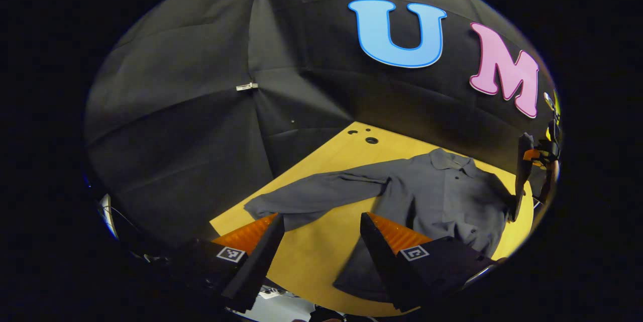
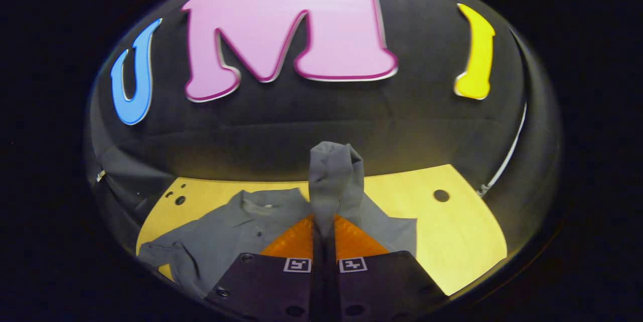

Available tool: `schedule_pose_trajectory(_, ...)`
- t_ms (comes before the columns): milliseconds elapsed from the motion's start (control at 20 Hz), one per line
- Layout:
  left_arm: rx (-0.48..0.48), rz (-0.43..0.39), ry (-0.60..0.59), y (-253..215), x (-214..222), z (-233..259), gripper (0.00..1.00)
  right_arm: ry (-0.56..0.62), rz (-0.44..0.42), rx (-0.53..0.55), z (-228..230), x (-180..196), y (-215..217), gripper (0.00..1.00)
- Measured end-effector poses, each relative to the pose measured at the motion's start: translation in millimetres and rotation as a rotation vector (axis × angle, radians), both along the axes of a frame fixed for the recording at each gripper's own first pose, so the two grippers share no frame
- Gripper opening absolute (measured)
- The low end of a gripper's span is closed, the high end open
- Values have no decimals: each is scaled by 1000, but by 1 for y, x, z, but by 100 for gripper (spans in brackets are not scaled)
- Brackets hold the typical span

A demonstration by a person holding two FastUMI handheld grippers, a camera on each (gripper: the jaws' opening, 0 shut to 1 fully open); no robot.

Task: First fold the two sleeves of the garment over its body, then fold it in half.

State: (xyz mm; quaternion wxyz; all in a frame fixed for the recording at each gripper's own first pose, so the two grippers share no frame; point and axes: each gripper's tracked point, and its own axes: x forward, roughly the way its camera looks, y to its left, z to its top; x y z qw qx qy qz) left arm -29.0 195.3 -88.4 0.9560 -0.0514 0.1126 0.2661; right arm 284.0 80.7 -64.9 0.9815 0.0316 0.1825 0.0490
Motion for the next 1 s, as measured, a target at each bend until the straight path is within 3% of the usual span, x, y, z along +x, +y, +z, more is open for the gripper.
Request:
schedule_pose_trajectory(500, -28, 72, 14, 57, -10, -15, 96, 67, 267, -21, -73, -12, 219, 6)
schedule_pose_trajectory(800, -8, 97, 29, 79, -16, -21, 96, 84, 361, -96, -117, -26, 286, 7)
schedule_pose_trajectory(950, 10, 119, 42, 84, -18, -22, 96, 97, 377, -81, -130, -31, 306, 15)
schedule_pose_trajectory(1000, 18, 119, 38, 85, -18, -20, 96, 94, 374, -85, -131, -30, 307, 23)
